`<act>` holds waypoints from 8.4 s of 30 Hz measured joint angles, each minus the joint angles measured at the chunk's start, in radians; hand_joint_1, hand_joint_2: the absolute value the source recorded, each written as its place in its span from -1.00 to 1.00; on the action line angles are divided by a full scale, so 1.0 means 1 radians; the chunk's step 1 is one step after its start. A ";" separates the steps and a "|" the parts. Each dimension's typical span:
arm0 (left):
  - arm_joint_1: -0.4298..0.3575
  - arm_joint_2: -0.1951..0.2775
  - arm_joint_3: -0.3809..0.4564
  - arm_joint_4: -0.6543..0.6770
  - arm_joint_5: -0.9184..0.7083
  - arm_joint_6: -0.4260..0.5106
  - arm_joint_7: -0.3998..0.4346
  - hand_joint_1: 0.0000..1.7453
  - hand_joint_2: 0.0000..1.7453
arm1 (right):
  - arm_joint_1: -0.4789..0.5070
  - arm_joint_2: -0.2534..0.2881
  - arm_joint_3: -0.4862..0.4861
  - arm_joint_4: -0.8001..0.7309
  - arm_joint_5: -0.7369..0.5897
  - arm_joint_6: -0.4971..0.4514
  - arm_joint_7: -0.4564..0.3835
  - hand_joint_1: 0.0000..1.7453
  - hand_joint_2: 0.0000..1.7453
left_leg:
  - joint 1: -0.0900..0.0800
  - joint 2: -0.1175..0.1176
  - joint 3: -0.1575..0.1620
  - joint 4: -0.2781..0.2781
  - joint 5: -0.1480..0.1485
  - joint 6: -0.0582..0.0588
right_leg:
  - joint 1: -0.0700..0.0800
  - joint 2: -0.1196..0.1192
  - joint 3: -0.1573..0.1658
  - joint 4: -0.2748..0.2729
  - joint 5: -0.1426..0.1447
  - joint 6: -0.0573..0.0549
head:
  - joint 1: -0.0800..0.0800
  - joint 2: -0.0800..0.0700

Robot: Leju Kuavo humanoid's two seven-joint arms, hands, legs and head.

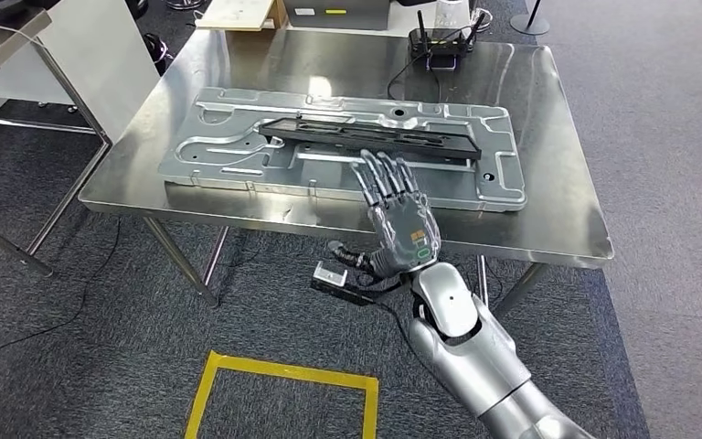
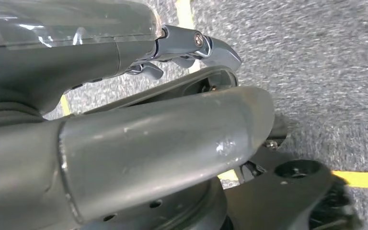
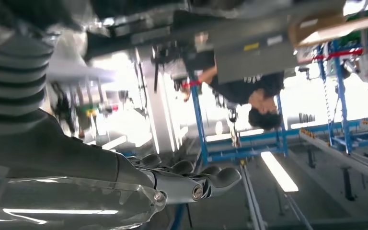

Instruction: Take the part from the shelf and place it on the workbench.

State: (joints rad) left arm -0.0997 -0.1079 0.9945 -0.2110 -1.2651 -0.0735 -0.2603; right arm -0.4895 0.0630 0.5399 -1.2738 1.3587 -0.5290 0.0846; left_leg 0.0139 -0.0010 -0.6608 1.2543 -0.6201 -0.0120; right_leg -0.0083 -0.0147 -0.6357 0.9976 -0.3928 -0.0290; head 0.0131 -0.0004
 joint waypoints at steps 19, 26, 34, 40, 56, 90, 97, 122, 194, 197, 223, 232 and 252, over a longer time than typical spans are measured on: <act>0.015 0.004 0.049 0.000 0.033 0.014 -0.019 -1.00 -1.00 | 0.370 0.009 -0.074 -0.063 -0.197 -0.146 -0.137 -1.00 -1.00 | 0.000 0.001 0.017 -0.233 0.211 0.050 | -0.007 0.012 -0.022 0.271 -0.137 0.056 | 0.002 0.000; 0.021 0.001 0.081 0.000 0.062 0.021 -0.023 -1.00 -1.00 | 0.499 0.046 -0.156 -0.054 -0.346 -0.167 -0.220 -1.00 -1.00 | 0.000 0.003 -0.014 -0.235 0.253 0.011 | 0.010 0.007 0.167 -0.017 -0.144 0.012 | 0.002 0.000; 0.031 0.001 0.139 0.000 0.103 0.048 -0.027 -1.00 -1.00 | 0.628 0.111 -0.512 0.177 -0.714 -0.126 -0.573 -1.00 -1.00 | 0.002 0.001 0.003 0.029 0.108 0.005 | 0.017 -0.004 0.040 0.003 -0.054 -0.005 | 0.000 0.000; 0.024 -0.001 0.179 -0.002 0.113 0.060 -0.036 -1.00 -1.00 | 0.573 0.126 -0.906 0.534 -0.708 -0.055 -0.681 -1.00 -1.00 | -0.014 -0.001 0.233 -0.277 0.053 0.044 | 0.017 -0.016 -0.004 0.034 -0.017 0.025 | 0.000 0.000; 0.036 -0.012 0.222 -0.002 0.112 0.075 -0.042 -1.00 -1.00 | 0.501 0.127 -1.186 1.018 -0.579 0.112 -0.136 -1.00 -1.00 | 0.000 -0.074 0.107 -0.241 0.142 0.011 | -0.011 0.048 0.112 0.020 -0.119 0.034 | 0.000 0.000; 0.035 -0.016 0.233 -0.002 0.085 0.077 -0.031 -1.00 -1.00 | 0.483 0.136 -1.257 1.064 -0.576 0.409 -0.022 -1.00 -1.00 | 0.001 -0.033 0.036 -0.109 0.064 0.001 | -0.015 0.021 0.107 0.018 -0.116 0.011 | -0.003 0.000; 0.038 -0.016 0.233 -0.002 0.081 0.078 -0.032 -1.00 -1.00 | 0.482 0.136 -1.257 1.065 -0.563 0.413 -0.028 -1.00 -1.00 | 0.000 0.041 0.079 -0.163 0.111 0.004 | -0.003 -0.071 0.111 0.024 -0.127 0.015 | -0.004 0.000; 0.037 -0.022 0.234 -0.002 0.080 0.086 -0.031 -1.00 -1.00 | 0.482 0.136 -1.257 1.066 -0.541 0.404 -0.035 -1.00 -1.00 | 0.004 -0.015 -0.021 -0.025 0.039 -0.007 | -0.004 0.003 0.124 -0.009 -0.110 -0.001 | -0.006 0.000; 0.031 -0.032 0.233 -0.001 0.044 0.106 -0.013 -1.00 -1.00 | 0.485 0.127 -1.280 1.068 -0.507 0.494 -0.039 -1.00 -1.00 | -0.005 0.038 0.106 -0.248 0.147 0.024 | 0.007 -0.089 0.134 0.013 -0.145 0.034 | -0.003 0.000; 0.029 -0.032 0.233 -0.001 0.043 0.107 -0.013 -1.00 -1.00 | 0.487 0.128 -1.281 1.068 -0.504 0.494 -0.039 -1.00 -1.00 | -0.002 0.009 0.106 -0.256 0.156 0.040 | -0.002 -0.011 0.079 0.136 -0.223 0.045 | -0.002 0.000; 0.030 -0.031 0.233 -0.001 0.039 0.112 -0.014 -1.00 -1.00 | 0.486 0.133 -1.283 1.068 -0.488 0.504 -0.041 -1.00 -1.00 | -0.017 0.050 0.119 -0.253 0.139 0.020 | 0.009 -0.103 0.121 0.011 -0.127 0.015 | -0.004 0.000; 0.031 -0.031 0.233 -0.001 0.037 0.114 -0.012 -1.00 -1.00 | 0.484 0.133 -1.292 1.068 -0.485 0.504 -0.032 -1.00 -1.00 | -0.006 -0.047 0.123 -0.261 0.154 0.045 | -0.005 0.013 0.004 0.258 -0.226 0.036 | -0.003 0.000; 0.027 -0.029 0.233 -0.001 0.028 0.118 -0.006 -1.00 -1.00 | 0.487 0.136 -1.297 1.069 -0.463 0.498 -0.030 -1.00 -1.00 | -0.025 0.072 0.130 -0.246 0.129 0.025 | 0.017 -0.107 0.102 0.027 -0.122 -0.008 | -0.003 0.000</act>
State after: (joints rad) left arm -0.0727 -0.1366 1.2277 -0.2121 -1.2372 0.0447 -0.2667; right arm -0.0023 0.1987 -0.7574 -0.2052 0.8957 -0.0314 0.0549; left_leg -0.0112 0.0708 -0.5310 1.0081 -0.4909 0.0129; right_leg 0.0091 -0.1213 -0.5334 1.0245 -0.5149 -0.0372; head 0.0096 -0.0001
